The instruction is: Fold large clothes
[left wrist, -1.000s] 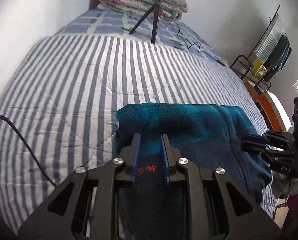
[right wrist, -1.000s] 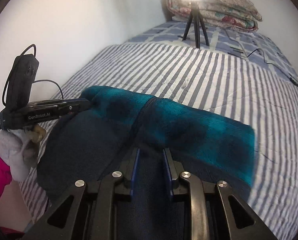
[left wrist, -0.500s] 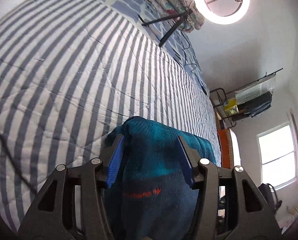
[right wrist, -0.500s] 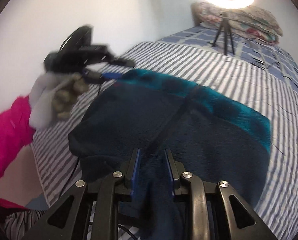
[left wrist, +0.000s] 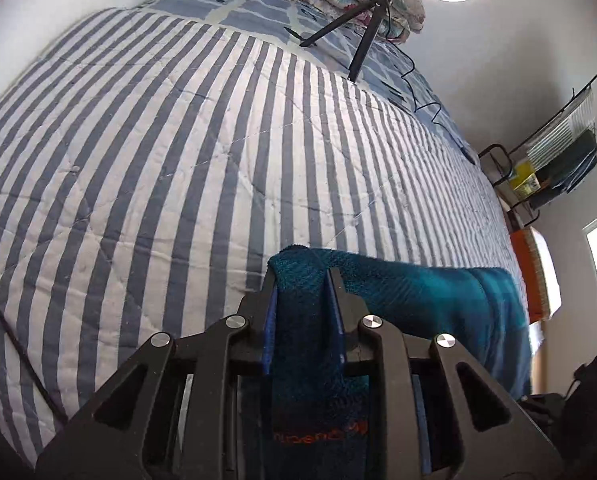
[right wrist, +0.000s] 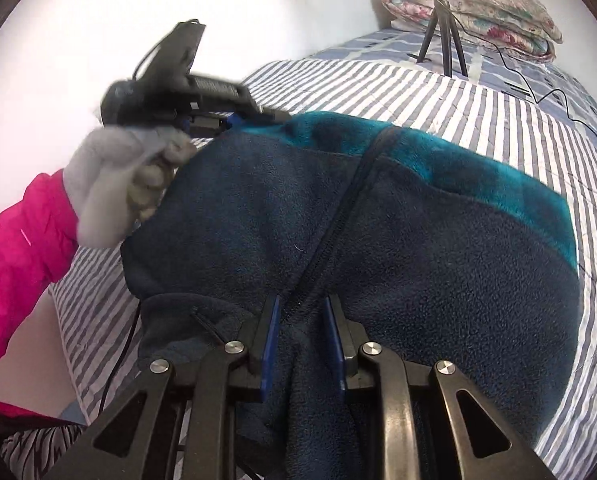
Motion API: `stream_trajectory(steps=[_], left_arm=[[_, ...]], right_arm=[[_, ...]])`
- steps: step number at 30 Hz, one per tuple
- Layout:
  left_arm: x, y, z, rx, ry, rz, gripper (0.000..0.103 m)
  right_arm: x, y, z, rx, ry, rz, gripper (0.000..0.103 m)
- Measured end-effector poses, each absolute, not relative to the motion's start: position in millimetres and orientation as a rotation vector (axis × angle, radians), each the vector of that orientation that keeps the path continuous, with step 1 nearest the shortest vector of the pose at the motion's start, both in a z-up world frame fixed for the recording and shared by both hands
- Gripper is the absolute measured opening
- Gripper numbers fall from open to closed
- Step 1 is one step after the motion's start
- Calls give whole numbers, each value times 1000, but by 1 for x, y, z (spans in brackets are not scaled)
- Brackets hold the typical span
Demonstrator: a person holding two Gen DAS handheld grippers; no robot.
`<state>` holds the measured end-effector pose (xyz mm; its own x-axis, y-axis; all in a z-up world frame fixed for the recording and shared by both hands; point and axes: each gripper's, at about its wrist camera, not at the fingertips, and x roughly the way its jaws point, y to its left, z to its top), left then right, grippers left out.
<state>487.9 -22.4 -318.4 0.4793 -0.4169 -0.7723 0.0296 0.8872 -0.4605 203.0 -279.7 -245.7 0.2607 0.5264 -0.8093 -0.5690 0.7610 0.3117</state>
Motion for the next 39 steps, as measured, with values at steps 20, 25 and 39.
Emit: stream_trajectory(steps=[20,25,39], left_arm=[[328,-47,-300,-166,1028,-391,33],[316,-46,-297,-147,1021,-388,35],[341,53,-295,-704,1054,-417,83]], right_arm=[[159,-374,-251,-48,1114,526,23],[158,-383,-259,19,1138,511,23],[192,-433,-216,139,991,486,92]])
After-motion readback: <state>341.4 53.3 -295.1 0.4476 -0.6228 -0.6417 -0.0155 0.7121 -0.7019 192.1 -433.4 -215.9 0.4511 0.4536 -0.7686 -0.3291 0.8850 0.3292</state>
